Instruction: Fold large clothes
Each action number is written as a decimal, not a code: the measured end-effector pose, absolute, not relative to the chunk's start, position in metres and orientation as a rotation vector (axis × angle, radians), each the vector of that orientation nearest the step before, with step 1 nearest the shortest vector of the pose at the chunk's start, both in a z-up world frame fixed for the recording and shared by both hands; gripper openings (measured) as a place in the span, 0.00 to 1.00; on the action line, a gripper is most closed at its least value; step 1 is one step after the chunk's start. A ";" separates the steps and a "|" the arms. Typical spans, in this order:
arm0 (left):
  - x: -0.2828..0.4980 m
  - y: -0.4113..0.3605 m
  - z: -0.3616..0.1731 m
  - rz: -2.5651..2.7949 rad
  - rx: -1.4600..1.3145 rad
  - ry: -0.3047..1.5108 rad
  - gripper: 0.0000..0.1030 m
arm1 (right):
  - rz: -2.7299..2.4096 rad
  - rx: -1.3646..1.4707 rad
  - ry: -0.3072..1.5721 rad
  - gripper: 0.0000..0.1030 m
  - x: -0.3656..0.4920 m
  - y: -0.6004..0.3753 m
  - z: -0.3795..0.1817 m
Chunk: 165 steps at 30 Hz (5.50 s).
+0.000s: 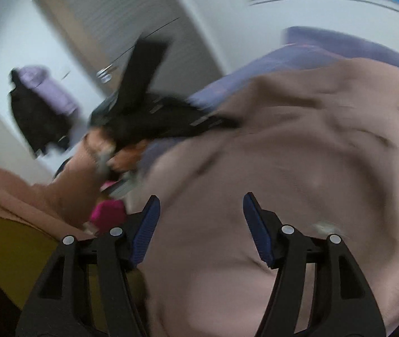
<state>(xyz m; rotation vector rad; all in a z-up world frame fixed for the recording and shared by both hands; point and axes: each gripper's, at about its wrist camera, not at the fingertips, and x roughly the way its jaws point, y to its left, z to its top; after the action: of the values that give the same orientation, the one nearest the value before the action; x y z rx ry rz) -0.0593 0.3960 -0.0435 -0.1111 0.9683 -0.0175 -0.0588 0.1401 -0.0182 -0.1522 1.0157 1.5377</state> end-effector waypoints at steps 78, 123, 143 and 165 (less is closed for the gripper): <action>0.041 0.331 -0.064 -0.114 -0.048 0.979 0.77 | 0.580 0.046 0.949 0.49 0.046 -0.164 -0.019; -0.080 0.331 -0.080 -0.357 -0.047 1.116 0.86 | 0.664 0.285 1.020 0.73 -0.058 -0.207 -0.051; -0.163 0.345 -0.010 -0.363 -0.323 0.925 0.04 | 1.027 0.427 0.714 0.02 -0.137 -0.205 0.035; -0.171 0.318 -0.081 -0.368 -0.138 1.115 0.68 | 0.953 0.428 1.080 0.62 -0.155 -0.220 -0.078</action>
<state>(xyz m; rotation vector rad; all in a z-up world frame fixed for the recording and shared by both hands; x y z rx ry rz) -0.1711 0.3183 -0.0811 -0.1380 1.1150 -0.3680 -0.1547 -0.2198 -0.0781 0.4281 1.0805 0.9531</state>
